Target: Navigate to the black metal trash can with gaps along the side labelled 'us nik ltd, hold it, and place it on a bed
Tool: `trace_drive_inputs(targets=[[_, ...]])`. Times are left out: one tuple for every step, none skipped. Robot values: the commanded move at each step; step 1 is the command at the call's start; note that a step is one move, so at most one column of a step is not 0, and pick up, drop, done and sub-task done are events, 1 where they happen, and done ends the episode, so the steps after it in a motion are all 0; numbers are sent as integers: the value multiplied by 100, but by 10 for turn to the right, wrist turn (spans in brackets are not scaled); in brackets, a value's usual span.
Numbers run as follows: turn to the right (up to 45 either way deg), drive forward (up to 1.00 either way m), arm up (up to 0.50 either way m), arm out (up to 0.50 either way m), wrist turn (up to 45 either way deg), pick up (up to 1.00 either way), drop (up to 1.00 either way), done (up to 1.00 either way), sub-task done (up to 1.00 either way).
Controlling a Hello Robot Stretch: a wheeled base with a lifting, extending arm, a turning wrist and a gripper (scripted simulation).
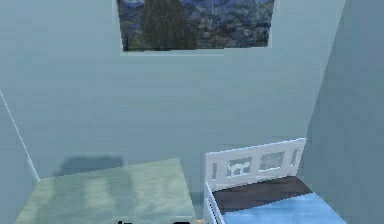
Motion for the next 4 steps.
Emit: trace_drive_inputs(targets=[[0, 0, 0, 0, 390, 0, 0, 0, 0], [0, 0, -40, 0, 0, 0, 0, 0, 0], [0, 0, -32, 0, 0, 0, 0, 0, 0], [0, 0, 0, 0, 0, 0, 100, 0, 0]])
